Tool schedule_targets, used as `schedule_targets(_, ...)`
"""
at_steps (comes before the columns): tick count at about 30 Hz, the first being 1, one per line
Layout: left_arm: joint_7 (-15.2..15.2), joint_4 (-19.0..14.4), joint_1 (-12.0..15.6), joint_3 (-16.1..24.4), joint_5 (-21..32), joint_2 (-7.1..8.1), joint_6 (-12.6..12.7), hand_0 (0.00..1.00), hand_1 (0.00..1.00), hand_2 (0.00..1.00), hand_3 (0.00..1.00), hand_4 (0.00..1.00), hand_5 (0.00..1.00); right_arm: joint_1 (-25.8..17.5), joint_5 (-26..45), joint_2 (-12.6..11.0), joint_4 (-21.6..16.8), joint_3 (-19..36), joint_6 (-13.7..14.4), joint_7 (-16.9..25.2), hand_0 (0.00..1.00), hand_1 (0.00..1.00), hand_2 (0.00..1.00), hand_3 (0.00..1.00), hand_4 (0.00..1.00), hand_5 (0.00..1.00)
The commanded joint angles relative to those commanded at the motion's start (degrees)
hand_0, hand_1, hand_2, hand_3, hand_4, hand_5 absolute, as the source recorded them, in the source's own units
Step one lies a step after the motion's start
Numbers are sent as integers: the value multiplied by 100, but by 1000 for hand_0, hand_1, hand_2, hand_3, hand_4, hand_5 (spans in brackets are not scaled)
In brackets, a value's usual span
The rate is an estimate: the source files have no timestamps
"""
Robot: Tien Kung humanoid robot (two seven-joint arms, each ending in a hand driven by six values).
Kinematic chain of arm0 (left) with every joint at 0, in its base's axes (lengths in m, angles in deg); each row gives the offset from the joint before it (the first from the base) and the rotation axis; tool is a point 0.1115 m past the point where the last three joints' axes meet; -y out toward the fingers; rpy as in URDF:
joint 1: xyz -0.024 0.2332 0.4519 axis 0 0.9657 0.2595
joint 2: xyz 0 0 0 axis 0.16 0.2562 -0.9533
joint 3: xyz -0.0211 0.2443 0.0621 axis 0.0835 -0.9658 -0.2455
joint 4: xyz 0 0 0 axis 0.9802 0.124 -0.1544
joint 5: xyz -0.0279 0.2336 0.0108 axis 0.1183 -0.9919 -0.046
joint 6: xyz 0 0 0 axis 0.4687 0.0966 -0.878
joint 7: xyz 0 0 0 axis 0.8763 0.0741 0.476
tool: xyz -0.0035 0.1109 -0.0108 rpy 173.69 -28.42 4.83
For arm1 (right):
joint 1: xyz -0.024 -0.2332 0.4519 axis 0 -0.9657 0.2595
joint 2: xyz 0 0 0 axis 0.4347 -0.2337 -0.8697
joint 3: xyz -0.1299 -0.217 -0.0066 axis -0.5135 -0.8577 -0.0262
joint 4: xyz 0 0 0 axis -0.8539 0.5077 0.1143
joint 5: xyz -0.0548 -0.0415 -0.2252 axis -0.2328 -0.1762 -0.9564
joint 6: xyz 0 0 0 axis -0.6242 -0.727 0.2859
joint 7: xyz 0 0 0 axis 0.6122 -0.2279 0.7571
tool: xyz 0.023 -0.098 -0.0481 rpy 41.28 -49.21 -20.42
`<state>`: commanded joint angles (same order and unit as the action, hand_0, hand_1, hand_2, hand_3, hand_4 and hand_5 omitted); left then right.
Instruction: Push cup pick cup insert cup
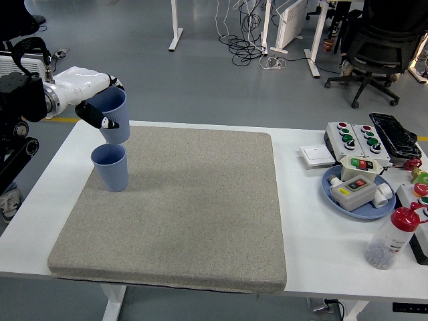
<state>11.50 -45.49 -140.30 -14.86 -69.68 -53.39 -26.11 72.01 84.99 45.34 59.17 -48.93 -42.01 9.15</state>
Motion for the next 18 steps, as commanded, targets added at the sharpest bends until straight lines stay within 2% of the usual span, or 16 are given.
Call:
schedule_targets(5,-54,294,-9,-8,132,-44,24,442,505,490,483,478,68,12,18,3,-2,-6,3,8,690,610,639,593,118,512)
schedule_targets(18,-132,665,73,-210,191,-176,159,462,518,499,499,482,64,7,-17,7,-4,9,0,-2,690,611,639,593,118,517)
